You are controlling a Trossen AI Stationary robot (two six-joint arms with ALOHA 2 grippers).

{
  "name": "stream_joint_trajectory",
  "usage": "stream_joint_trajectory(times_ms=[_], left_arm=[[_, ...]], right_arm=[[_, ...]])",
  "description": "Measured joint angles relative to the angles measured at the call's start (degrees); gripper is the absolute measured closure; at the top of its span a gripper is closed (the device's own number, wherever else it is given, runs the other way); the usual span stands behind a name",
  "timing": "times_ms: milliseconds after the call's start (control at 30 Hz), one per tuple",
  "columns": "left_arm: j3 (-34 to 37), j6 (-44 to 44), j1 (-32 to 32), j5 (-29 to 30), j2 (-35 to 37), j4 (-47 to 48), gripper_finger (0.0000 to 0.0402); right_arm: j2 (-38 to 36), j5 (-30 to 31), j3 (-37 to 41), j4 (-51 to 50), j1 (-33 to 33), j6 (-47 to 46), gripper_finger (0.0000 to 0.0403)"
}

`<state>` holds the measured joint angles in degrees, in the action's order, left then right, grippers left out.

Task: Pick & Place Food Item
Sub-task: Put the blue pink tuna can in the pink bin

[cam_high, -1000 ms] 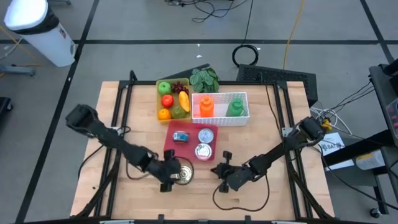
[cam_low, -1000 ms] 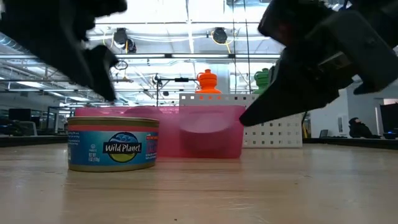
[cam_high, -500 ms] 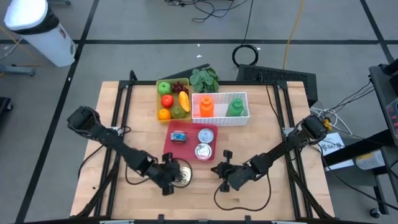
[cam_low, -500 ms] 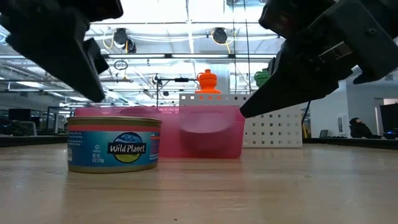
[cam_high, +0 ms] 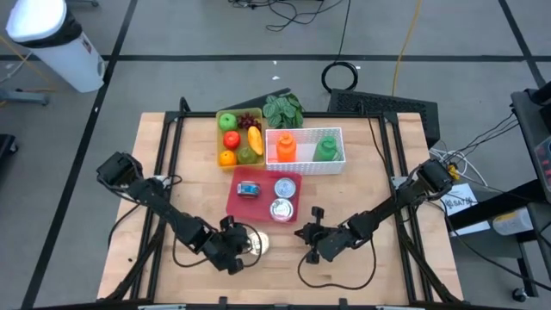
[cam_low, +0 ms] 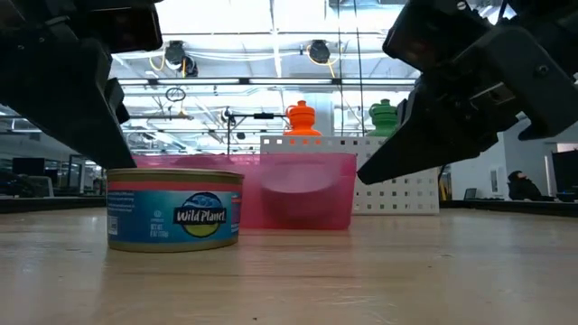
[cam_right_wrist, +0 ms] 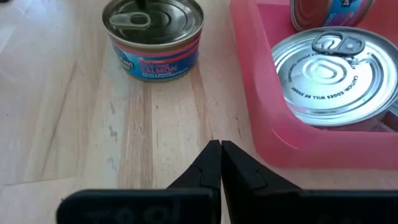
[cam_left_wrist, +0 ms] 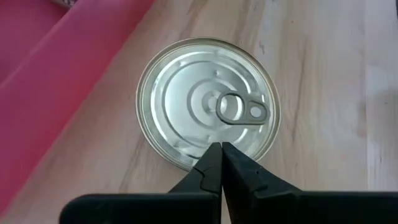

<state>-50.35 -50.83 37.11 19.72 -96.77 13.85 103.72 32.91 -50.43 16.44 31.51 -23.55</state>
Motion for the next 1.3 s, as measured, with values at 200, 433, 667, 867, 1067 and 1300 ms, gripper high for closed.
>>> stream_joint_trajectory(times_ms=[200,433,667,867,1067,1300], left_arm=[[-0.01,-4.88,2.46,3.17,-1.78,0.25,0.0396],[0.11,-9.95,5.08,6.01,-2.18,1.05,0.0396],[0.62,-13.1,6.31,4.55,-2.5,3.36,0.0395],[0.61,-15.54,6.05,5.77,-2.6,3.77,0.0397],[0.46,-14.47,5.99,5.62,-2.51,1.38,0.0351],[0.44,-17.43,5.2,5.03,-0.48,10.46,0.0266]], right_arm=[[0.0,0.0,0.0,0.49,0.0,0.2,0.0402],[0.0,0.0,0.0,0.91,0.0,0.22,0.0403],[0.0,0.0,0.0,1.4,0.0,0.22,0.0403],[0.0,-0.04,0.0,2.25,0.0,0.66,0.0403],[0.0,-0.04,-0.02,2.43,0.0,0.67,0.0403],[0.0,-0.07,-0.02,2.39,0.0,0.66,0.0403]])
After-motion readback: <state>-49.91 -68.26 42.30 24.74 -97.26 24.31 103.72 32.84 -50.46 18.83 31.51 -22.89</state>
